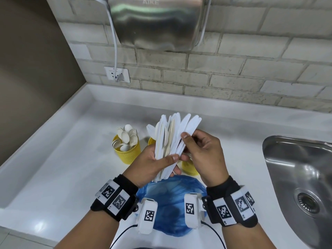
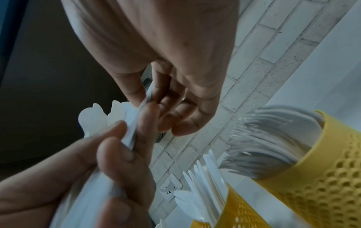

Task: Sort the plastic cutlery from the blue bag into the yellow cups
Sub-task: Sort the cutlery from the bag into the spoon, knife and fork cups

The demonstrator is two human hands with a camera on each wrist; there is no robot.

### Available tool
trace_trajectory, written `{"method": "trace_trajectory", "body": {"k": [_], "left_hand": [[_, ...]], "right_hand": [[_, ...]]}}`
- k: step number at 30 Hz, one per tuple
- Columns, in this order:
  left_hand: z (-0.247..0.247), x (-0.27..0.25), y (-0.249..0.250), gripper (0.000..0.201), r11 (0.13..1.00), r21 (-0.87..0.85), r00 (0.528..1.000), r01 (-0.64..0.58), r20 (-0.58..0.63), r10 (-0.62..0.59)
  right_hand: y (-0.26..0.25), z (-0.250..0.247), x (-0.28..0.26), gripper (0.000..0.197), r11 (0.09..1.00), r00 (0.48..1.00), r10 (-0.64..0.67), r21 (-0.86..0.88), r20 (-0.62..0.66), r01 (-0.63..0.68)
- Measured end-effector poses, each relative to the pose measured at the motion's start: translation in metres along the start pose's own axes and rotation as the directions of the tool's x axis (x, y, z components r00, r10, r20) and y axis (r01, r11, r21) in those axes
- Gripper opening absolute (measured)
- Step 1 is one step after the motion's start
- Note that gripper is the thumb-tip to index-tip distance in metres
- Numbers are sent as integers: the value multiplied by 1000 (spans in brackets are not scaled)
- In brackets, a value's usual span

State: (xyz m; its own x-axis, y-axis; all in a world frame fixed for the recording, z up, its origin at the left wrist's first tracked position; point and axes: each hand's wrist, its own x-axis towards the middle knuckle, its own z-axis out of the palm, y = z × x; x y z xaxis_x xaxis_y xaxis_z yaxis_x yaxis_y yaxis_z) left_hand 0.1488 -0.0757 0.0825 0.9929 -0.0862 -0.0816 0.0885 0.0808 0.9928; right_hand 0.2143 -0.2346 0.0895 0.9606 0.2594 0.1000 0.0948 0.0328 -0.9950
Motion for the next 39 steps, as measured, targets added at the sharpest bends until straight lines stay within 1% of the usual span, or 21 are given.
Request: {"method": "trace_trajectory", "body": {"k": [2, 7, 11, 14, 16, 19, 21, 23, 24, 25, 26, 27, 28, 29, 30, 31, 33, 34, 36, 37, 39], "left_hand": [[0, 0, 1, 30, 1000, -8, 1000, 0, 2, 0], [0, -1, 2, 22, 999, 35, 1000, -7, 27, 6], [0, -1, 2, 27, 999, 37, 1000, -12, 10, 11], [-1, -1, 0, 30, 1000, 24, 1000, -13, -3, 13], [-2, -2, 0, 28, 1000, 22, 1000, -19, -4, 19], [-1, -3, 3, 27, 998, 51, 999, -28, -16, 29], [0, -3, 4, 27, 997, 63, 999, -33, -21, 34], [1, -4, 4, 28, 998, 55, 999, -39, -11, 40], [1, -4, 3, 28, 998, 49, 999, -43, -1, 43], [1, -4, 2, 27, 998, 34, 999, -44, 8, 43], [0, -4, 2, 26, 999, 6, 999, -39, 13, 39], [-1, -5, 1, 24, 999, -33, 999, -28, 15, 29], [-2, -5, 0, 24, 998, -67, 1000, -17, 13, 18], [-3, -6, 0, 23, 996, -86, 1000, -8, 15, 9], [-4, -6, -1, 23, 996, -92, 1000, -3, 21, 4], [-4, -7, 0, 22, 996, -94, 1000, 0, 31, 3], [-3, -8, 2, 22, 995, -97, 998, 1, 57, 4], [-2, -8, 2, 21, 996, -94, 997, 0, 70, 6], [-1, -8, 4, 20, 997, -71, 996, -5, 94, 11], [-1, -8, 4, 21, 998, -56, 995, -6, 100, 12], [-1, -8, 5, 22, 1000, -19, 994, -6, 105, 8]], "right_hand": [[-1, 2, -1, 17, 1000, 1000, 9, 29, -14, -8], [-11, 6, -3, 11, 990, 997, 67, 123, 38, -72], [-8, 6, -3, 10, 994, 998, 15, 111, -69, -7], [-4, 6, 0, 16, 997, 987, -39, 66, -159, 50], [-3, 6, 1, 17, 997, 993, -7, 78, -120, 16], [-2, 7, -2, 27, 995, 997, 82, 60, 15, -82], [-3, 9, -4, 30, 992, 994, 106, 66, 2, -106], [-7, 12, -4, 30, 967, 986, 156, 211, -62, -140], [-11, 12, -2, 29, 930, 976, 191, 337, -103, -147], [-14, 11, 0, 27, 866, 962, 225, 484, -157, -124], [-18, 8, 3, 25, 782, 942, 248, 621, -225, -58], [-23, 2, 6, 25, 708, 919, 253, 706, -303, 38], [-26, -4, 9, 26, 670, 897, 239, 732, -371, 124], [-30, -9, 12, 29, 675, 886, 212, 718, -412, 172], [-33, -13, 14, 31, 711, 889, 173, 679, -423, 185], [-34, -15, 16, 31, 770, 907, 124, 615, -403, 168], [-31, -14, 15, 24, 906, 957, 18, 409, -290, 107], [-29, -11, 14, 18, 953, 977, -25, 290, -211, 87], [-25, -6, 10, 15, 991, 995, -68, 111, -78, 76], [-25, -4, 8, 14, 995, 996, -73, 69, -49, 77], [-25, -2, 5, 15, 995, 995, -88, 52, -47, 90]]}}
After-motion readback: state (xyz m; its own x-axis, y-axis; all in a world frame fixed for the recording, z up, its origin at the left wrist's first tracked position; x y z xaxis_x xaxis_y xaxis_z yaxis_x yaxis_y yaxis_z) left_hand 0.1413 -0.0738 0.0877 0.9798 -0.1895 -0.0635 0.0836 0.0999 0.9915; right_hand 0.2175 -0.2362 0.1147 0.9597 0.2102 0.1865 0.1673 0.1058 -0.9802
